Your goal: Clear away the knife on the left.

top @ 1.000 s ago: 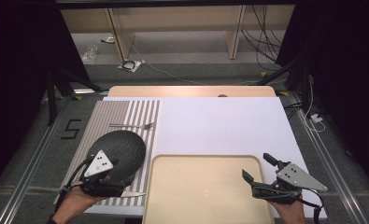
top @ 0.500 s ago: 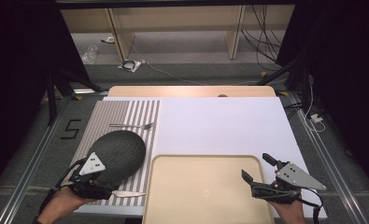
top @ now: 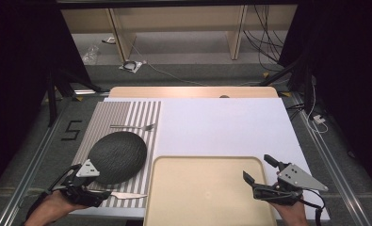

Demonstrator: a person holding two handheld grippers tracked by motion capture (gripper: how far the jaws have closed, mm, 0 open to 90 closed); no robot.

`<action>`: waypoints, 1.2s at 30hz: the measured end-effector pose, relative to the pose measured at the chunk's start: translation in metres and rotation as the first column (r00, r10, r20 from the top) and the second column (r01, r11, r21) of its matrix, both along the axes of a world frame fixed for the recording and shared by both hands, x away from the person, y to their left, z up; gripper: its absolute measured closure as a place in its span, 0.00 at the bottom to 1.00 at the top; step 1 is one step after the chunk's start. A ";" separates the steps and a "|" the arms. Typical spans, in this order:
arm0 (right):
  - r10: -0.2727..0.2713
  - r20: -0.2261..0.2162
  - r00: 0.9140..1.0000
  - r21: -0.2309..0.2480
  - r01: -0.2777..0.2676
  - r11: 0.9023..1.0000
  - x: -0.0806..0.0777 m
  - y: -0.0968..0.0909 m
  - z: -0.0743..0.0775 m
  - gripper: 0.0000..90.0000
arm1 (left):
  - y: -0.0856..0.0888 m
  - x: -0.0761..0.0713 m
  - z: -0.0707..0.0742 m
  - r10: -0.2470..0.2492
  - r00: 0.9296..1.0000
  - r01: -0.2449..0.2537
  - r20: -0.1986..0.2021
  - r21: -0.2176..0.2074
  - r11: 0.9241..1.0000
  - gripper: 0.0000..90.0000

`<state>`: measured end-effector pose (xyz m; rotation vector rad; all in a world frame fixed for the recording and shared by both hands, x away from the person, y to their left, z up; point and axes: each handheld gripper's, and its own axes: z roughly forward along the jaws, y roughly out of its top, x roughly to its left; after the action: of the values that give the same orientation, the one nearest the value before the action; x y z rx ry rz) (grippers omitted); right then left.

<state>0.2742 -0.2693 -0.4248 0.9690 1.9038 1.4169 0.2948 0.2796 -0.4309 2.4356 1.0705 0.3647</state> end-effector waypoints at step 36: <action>0.017 0.000 1.000 -0.003 -0.017 1.000 0.001 0.002 -0.001 0.13 | 0.011 0.029 -0.032 0.001 0.975 0.037 -0.222 0.165 0.986 0.37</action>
<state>0.2751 -0.2674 -0.4261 0.9536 1.9180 1.4239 0.3238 0.2902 -0.4631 2.6849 1.1489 0.1870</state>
